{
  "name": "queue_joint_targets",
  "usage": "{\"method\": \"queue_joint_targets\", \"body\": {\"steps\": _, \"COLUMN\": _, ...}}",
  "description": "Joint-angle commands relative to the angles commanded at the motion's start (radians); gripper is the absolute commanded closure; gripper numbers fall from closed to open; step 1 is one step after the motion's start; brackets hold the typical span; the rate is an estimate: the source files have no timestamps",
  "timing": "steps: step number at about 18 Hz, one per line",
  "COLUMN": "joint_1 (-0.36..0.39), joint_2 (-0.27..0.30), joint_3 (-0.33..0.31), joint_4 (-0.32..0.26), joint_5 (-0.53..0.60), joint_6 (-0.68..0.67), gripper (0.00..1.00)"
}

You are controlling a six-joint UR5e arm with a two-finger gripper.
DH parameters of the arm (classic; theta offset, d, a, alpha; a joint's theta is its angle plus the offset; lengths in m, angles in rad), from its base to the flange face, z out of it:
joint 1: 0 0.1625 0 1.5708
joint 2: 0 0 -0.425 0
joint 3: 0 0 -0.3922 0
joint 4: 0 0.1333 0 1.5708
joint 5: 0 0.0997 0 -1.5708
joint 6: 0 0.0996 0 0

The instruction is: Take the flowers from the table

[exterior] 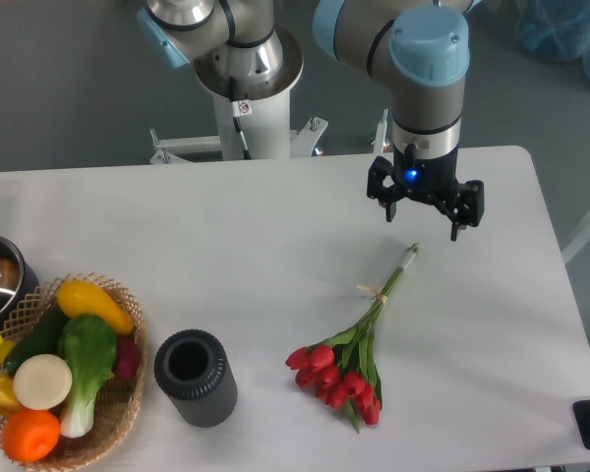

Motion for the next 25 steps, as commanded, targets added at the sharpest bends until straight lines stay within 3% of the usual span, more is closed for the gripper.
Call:
{"method": "queue_joint_targets", "body": {"steps": 11, "joint_1": -0.011, "joint_2": -0.02, "joint_3": -0.021, "joint_4": 0.017, "joint_5": -0.006, "joint_6": -0.063, "gripper": 0.0}}
{"method": "queue_joint_targets", "body": {"steps": 17, "joint_1": -0.035, "joint_2": -0.057, "joint_3": -0.141, "joint_4": 0.27, "joint_5": -0.037, "joint_6": -0.064, "gripper": 0.0}}
{"method": "queue_joint_targets", "body": {"steps": 23, "joint_1": -0.083, "joint_2": -0.196, "joint_3": -0.077, "joint_4": 0.281, "joint_5": -0.037, "joint_6": -0.061, "gripper": 0.0}}
{"method": "queue_joint_targets", "body": {"steps": 25, "joint_1": -0.09, "joint_2": -0.216, "joint_3": -0.074, "joint_4": 0.281, "joint_5": -0.037, "joint_6": -0.057, "gripper": 0.0}}
